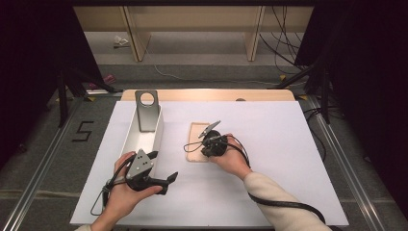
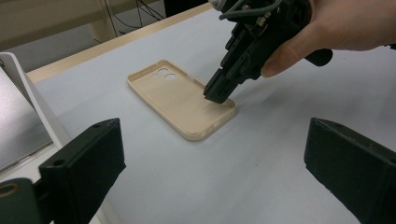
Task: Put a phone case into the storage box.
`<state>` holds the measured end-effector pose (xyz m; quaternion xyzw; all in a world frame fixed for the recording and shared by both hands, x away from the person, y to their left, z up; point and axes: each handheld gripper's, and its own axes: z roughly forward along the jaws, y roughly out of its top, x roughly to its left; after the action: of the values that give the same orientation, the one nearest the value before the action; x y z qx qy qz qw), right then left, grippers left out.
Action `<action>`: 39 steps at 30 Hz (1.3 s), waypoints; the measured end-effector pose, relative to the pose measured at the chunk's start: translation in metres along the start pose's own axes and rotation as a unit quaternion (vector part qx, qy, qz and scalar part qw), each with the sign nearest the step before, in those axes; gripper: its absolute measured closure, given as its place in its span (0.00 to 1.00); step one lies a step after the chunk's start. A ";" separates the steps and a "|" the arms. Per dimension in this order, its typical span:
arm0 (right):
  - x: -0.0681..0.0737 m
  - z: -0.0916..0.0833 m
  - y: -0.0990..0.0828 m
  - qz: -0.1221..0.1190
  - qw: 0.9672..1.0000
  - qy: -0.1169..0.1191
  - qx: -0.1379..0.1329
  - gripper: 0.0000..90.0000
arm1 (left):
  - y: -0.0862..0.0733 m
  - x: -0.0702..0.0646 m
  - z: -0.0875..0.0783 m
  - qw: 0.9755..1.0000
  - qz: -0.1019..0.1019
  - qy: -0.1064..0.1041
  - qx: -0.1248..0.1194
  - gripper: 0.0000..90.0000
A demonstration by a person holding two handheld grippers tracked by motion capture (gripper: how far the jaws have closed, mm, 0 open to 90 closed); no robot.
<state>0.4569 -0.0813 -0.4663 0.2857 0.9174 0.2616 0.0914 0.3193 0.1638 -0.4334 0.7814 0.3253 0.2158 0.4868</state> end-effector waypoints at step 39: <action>0.017 -0.015 0.007 -0.122 0.992 -0.014 0.014 0.24 | 0.000 -0.002 0.001 1.000 0.005 -0.004 0.003 0.05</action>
<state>0.4413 -0.0733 -0.4504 0.1772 0.9476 0.2311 0.1317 0.3186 0.1620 -0.4336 0.7852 0.3202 0.2143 0.4848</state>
